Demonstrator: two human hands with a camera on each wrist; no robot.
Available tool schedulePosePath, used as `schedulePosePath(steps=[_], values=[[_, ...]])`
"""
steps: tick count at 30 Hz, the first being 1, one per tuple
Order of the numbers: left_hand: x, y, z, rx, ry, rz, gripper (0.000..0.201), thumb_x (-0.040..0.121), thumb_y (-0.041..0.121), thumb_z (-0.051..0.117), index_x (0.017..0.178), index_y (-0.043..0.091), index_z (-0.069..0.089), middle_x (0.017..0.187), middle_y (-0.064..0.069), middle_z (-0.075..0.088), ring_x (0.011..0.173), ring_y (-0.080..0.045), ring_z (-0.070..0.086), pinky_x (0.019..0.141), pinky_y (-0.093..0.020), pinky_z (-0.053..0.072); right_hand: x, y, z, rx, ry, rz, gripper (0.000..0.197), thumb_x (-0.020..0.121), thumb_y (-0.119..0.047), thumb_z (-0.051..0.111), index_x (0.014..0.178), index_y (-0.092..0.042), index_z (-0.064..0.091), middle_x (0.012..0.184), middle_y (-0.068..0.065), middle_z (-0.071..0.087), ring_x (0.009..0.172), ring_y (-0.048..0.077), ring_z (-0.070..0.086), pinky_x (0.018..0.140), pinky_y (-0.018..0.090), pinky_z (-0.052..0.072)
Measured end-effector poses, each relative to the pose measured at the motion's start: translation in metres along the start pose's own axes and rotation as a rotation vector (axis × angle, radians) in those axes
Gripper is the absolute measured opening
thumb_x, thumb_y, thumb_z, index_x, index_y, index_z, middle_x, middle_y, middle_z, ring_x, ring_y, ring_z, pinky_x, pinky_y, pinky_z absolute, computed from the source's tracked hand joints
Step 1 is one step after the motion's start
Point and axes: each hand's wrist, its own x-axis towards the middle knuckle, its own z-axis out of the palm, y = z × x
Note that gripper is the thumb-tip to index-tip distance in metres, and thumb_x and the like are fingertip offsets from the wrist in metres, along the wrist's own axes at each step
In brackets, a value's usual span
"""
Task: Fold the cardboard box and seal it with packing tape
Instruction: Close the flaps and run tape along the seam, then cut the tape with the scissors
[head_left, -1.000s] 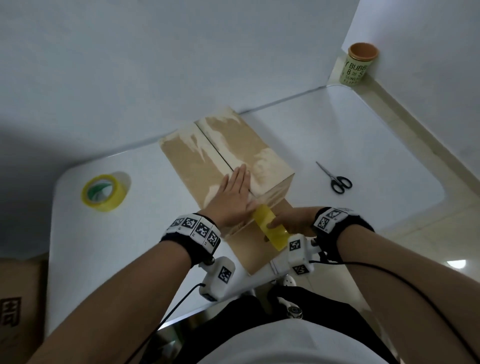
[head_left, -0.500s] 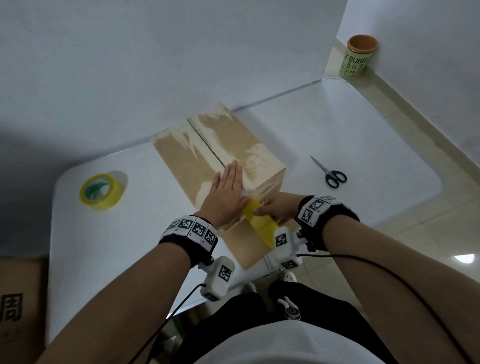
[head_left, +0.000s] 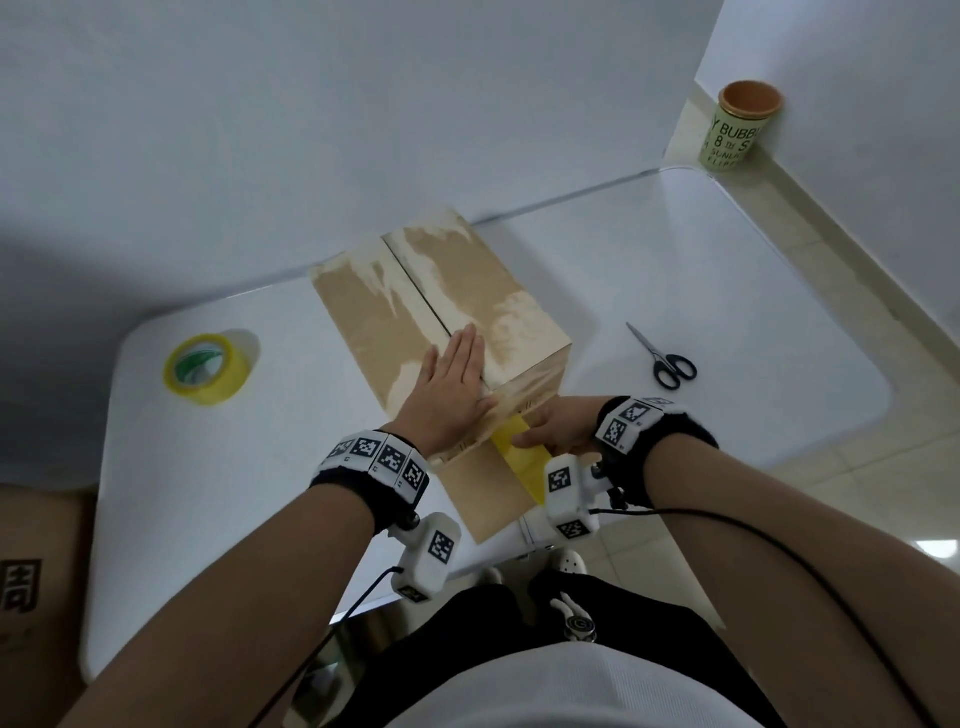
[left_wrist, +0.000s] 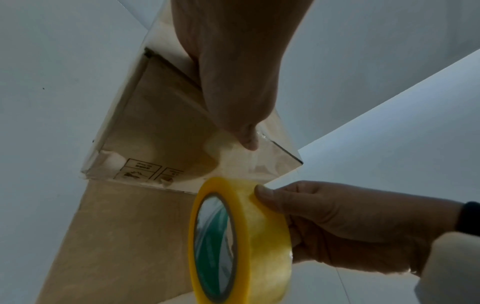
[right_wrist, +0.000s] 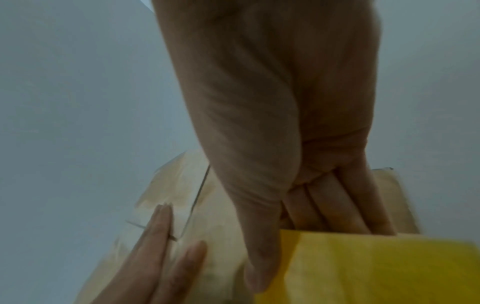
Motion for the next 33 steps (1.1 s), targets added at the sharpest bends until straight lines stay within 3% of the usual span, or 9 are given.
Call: schedulePosePath(steps=[4,7,11,13,17,19,22,26,33], values=[[-0.001,-0.001,0.000,-0.009,0.017,-0.002,0.092,0.084,0.065,-0.007,0.152,0.002,-0.009,0.160,-0.013,-0.015,0.148,-0.025,-0.012,0.120,-0.048,-0.001,0.007,0.002,0.006,0.027,0.032,0.070,0.050,0.090,-0.048,0.057,0.057,-0.011,0.050,0.037,-0.004,0.050,0.036,0.012,0.044,0.046,0.023,0.038],[-0.002,0.001,-0.004,-0.018,0.032,-0.025,0.086,0.093,0.062,0.014,0.152,0.003,-0.007,0.161,-0.013,-0.012,0.149,-0.024,-0.009,0.120,-0.049,0.003,0.019,0.001,0.010,0.131,0.077,0.076,0.040,0.088,-0.045,0.060,0.070,-0.010,0.055,0.065,0.008,0.056,0.054,0.022,0.056,0.053,0.025,0.047],[0.003,0.010,-0.017,-0.001,0.071,-0.064,0.092,0.093,0.052,0.047,0.153,0.006,-0.005,0.161,-0.013,-0.009,0.148,-0.027,0.002,0.119,-0.047,0.012,0.021,-0.003,0.010,0.156,0.130,0.069,0.054,0.089,-0.045,0.059,0.131,-0.011,0.052,0.127,0.012,0.056,0.114,0.031,0.057,0.094,0.039,0.050],[0.008,0.013,-0.017,-0.038,0.055,-0.085,0.097,0.090,0.049,0.054,0.153,0.010,-0.009,0.161,-0.010,-0.014,0.149,-0.027,-0.003,0.119,-0.048,0.007,0.016,0.002,0.007,0.214,0.130,0.095,0.054,0.096,-0.044,0.049,0.136,-0.008,0.048,0.134,0.014,0.053,0.116,0.030,0.056,0.095,0.036,0.049],[0.015,0.011,-0.014,-0.096,-0.006,-0.112,0.106,0.087,0.046,0.062,0.152,0.016,-0.016,0.159,-0.006,-0.022,0.148,-0.024,-0.014,0.117,-0.051,-0.003,0.021,0.042,-0.021,0.392,0.348,0.194,0.036,0.099,-0.033,0.042,0.103,-0.004,0.063,0.102,0.013,0.067,0.087,0.024,0.063,0.081,0.033,0.055],[0.015,0.010,-0.018,-0.087,-0.028,-0.128,0.108,0.085,0.046,0.063,0.152,0.017,-0.017,0.159,-0.005,-0.023,0.148,-0.024,-0.013,0.117,-0.051,-0.001,0.027,0.061,-0.038,0.292,0.473,0.251,0.022,0.095,-0.024,0.045,0.084,-0.009,0.057,0.098,0.016,0.069,0.084,0.026,0.063,0.082,0.035,0.055],[0.020,0.016,-0.027,-0.066,-0.078,-0.166,0.113,0.082,0.048,0.067,0.152,0.018,-0.017,0.159,-0.005,-0.023,0.148,-0.026,-0.012,0.118,-0.052,0.005,0.033,0.086,-0.059,0.111,0.547,0.354,0.030,0.091,-0.011,0.045,0.062,-0.008,0.044,0.083,0.016,0.059,0.070,0.023,0.052,0.058,0.025,0.042],[0.027,0.026,-0.035,-0.020,-0.117,-0.218,0.118,0.079,0.046,0.071,0.151,0.017,-0.018,0.159,-0.007,-0.023,0.148,-0.032,-0.008,0.115,-0.057,0.010,0.045,0.106,-0.081,0.014,0.515,0.428,0.032,0.092,-0.021,0.047,0.110,0.001,0.061,0.126,0.018,0.057,0.114,0.031,0.055,0.090,0.035,0.046],[0.032,0.035,-0.041,0.009,-0.155,-0.264,0.116,0.081,0.036,0.070,0.150,0.015,-0.020,0.158,-0.011,-0.021,0.146,-0.038,-0.006,0.113,-0.060,0.015,0.070,0.141,-0.075,0.089,0.662,0.458,0.040,0.102,-0.015,0.037,0.133,0.009,0.042,0.140,0.027,0.042,0.128,0.036,0.043,0.107,0.040,0.031]])
